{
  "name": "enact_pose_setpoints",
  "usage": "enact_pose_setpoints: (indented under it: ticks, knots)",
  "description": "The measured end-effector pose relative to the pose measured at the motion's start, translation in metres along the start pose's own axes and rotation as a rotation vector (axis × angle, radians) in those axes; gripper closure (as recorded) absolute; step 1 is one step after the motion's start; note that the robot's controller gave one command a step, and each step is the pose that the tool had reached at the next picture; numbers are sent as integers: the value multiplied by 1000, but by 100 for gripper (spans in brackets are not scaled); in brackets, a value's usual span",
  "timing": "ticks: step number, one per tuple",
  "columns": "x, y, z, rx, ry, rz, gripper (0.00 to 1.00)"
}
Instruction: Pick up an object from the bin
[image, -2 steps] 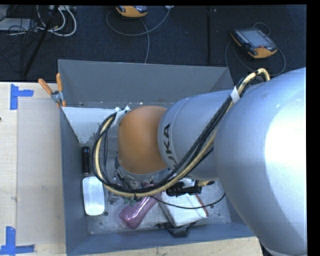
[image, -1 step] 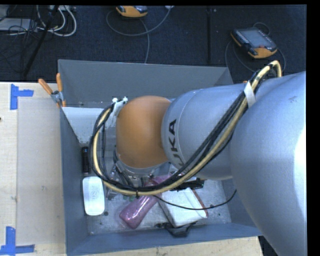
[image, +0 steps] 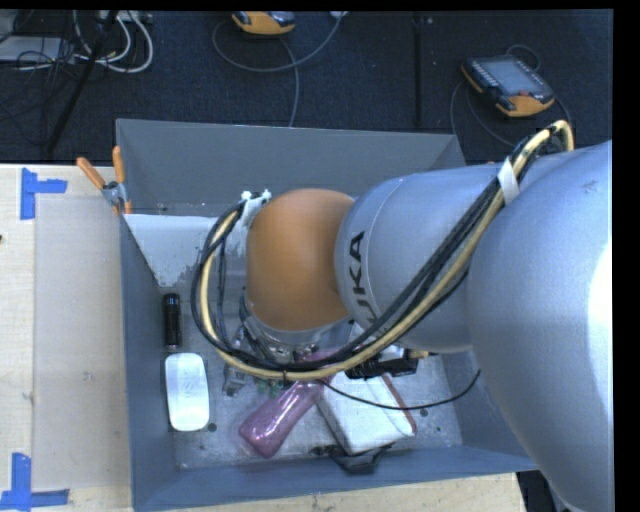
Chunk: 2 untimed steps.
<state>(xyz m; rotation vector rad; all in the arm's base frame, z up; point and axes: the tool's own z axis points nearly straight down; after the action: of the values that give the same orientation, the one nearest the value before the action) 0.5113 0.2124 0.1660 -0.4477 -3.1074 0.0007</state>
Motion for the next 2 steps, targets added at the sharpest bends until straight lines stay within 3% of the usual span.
enact_pose_setpoints:
  ticks: [1,2]
  knots:
    - [-6,12,3,-1,-1,15,0]
    - [-6,12,3,0,-1,16,100]
